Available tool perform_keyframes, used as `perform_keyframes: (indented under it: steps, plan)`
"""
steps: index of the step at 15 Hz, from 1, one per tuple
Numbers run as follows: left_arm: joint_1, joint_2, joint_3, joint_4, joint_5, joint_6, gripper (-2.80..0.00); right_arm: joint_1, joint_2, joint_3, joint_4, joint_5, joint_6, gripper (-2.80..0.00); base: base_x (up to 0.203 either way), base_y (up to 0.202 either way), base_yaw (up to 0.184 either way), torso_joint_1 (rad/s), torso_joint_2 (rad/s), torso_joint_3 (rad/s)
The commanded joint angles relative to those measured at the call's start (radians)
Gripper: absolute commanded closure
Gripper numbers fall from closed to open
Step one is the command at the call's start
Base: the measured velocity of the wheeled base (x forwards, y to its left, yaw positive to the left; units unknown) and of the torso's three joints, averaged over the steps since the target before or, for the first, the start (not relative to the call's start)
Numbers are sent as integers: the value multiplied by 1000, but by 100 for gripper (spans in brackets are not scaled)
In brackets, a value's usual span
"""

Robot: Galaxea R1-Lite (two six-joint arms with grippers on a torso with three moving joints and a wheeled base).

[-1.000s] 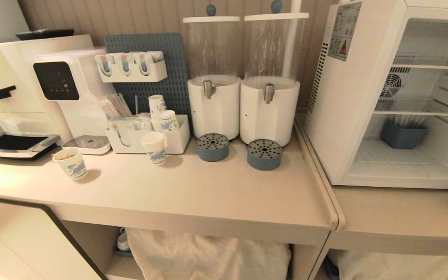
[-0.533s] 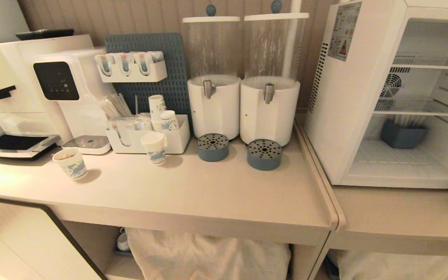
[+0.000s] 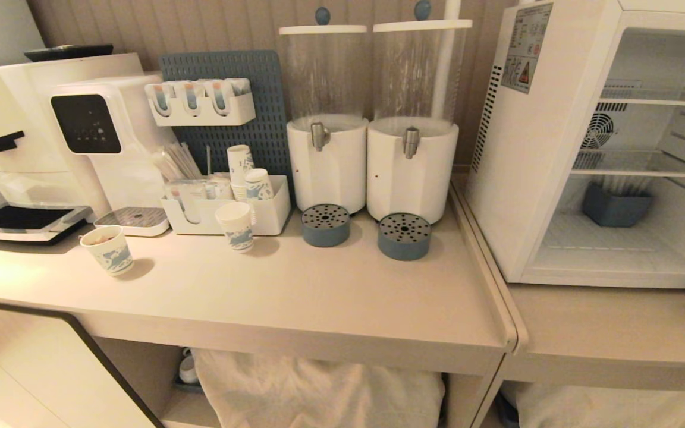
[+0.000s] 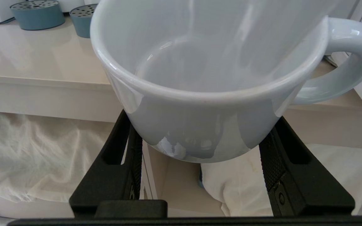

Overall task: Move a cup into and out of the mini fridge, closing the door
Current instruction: Place the ceramic cup on the table

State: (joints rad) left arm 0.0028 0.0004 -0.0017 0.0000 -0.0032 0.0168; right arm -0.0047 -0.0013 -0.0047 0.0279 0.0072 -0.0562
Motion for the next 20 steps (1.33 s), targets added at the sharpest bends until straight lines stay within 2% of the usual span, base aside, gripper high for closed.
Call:
perform_keyframes:
  steps: [1, 6, 20]
  plan:
    - [0, 0, 0, 0, 0, 2, 0, 0, 1, 0, 0, 0, 1, 0, 0, 0, 0, 0, 0, 0]
    - [0, 0, 0, 0, 0, 3, 0, 0, 1, -1, 1, 0, 1, 0, 0, 44, -6, 0, 1, 1]
    - [0, 0, 0, 0, 0, 0, 0, 0, 1, -1, 1, 0, -1, 0, 0, 193, 0, 2, 3, 2]
